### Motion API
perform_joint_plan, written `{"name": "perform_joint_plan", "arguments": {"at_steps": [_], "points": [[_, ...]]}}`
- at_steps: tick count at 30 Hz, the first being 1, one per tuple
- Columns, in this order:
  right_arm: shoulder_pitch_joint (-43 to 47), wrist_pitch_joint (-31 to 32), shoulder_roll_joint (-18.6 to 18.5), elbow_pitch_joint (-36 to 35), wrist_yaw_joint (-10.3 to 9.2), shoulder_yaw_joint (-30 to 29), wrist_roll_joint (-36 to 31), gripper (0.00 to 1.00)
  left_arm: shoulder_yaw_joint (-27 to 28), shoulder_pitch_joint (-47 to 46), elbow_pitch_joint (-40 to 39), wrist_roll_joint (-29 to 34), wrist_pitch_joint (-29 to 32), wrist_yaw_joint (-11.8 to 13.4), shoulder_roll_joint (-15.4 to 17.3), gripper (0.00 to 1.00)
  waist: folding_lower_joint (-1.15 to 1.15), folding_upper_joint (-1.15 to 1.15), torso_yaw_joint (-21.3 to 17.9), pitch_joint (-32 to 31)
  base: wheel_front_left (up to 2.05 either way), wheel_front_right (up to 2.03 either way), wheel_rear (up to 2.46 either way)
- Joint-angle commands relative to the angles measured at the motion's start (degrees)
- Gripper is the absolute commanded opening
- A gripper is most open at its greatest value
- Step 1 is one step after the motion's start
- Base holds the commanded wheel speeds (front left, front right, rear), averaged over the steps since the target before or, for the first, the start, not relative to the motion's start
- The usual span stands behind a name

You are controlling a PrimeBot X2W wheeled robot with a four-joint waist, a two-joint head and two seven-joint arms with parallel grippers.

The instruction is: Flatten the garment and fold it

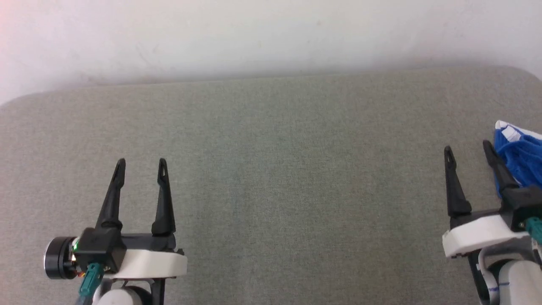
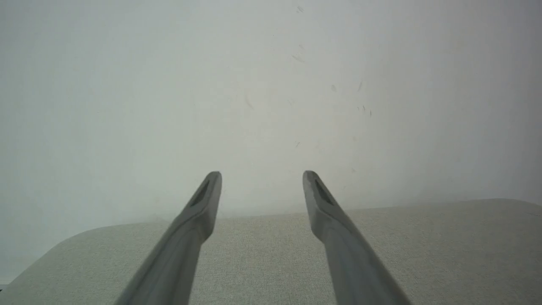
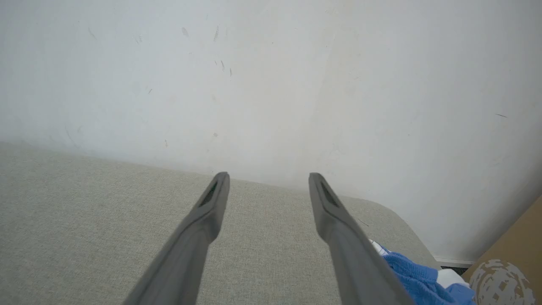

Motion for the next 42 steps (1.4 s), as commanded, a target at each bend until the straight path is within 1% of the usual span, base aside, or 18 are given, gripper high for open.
{"name": "perform_joint_plan", "arguments": {"at_steps": [1, 3, 7, 14, 18, 21, 27, 30, 42], "points": [[1.1, -1.5, 0.3, 0.7, -0.11, -0.2, 0.4, 1.0, 0.7, 1.0, -0.2, 0.5, -0.3, -0.8, -0.7, 1.0, 0.01, 0.0, 0.5, -1.7, 0.0, 0.0, 0.0], [2.0, -3.3, 0.5, 1.7, -0.11, -0.7, 1.0, 1.0, 1.1, 1.8, 0.0, 0.8, -0.3, -1.8, -1.4, 1.0, 0.01, 0.0, 0.5, -2.4, 0.0, 0.0, 0.0], [4.1, -5.5, 0.6, 3.6, -0.11, -1.3, 4.9, 1.0, 2.0, 3.3, 0.4, 0.9, -0.3, -4.3, -2.9, 1.0, 0.01, 0.0, 0.5, -3.5, 0.0, 0.0, 0.0], [7.4, -7.6, 0.6, 6.1, -0.11, -1.5, 8.3, 1.0, 4.5, 5.8, 1.4, 1.0, -0.3, -7.8, -6.1, 1.0, 0.01, 0.0, -0.1, -4.2, 0.0, 0.0, 0.0], [8.0, -8.1, 0.6, 7.0, -0.11, -0.8, 9.2, 1.0, 6.3, 7.4, 2.8, 0.3, -0.3, -9.7, -7.8, 1.0, 0.01, 0.0, -0.7, -4.0, 0.0, 0.0, 0.0], [7.9, -8.3, 0.6, 7.4, -0.11, -0.4, 9.4, 1.0, 7.6, 8.2, 4.4, -0.4, -0.3, -10.5, -8.9, 1.0, 0.01, 0.0, -0.9, -3.8, 0.0, 0.0, 0.0], [7.6, -8.4, 0.6, 7.7, -0.11, -0.1, 9.5, 1.0, 7.8, 8.6, 7.5, -0.5, -0.3, -13.0, -10.0, 1.0, 0.01, 0.0, -1.0, -3.5, 0.0, 0.0, 0.0], [7.4, -8.5, 0.6, 7.6, -0.11, 0.0, 9.4, 1.0, 7.8, 8.6, 9.2, 0.4, -0.3, -13.6, -10.2, 1.0, 0.01, 0.0, -0.9, -3.6, 0.0, 0.0, 0.0], [7.9, -8.5, 0.6, 7.3, -0.11, 0.0, 9.2, 1.0, 8.3, 8.7, 11.4, 3.5, -0.3, -13.4, -10.7, 1.0, 0.01, 0.0, -1.3, -4.4, 0.0, 0.0, 0.0]]}}
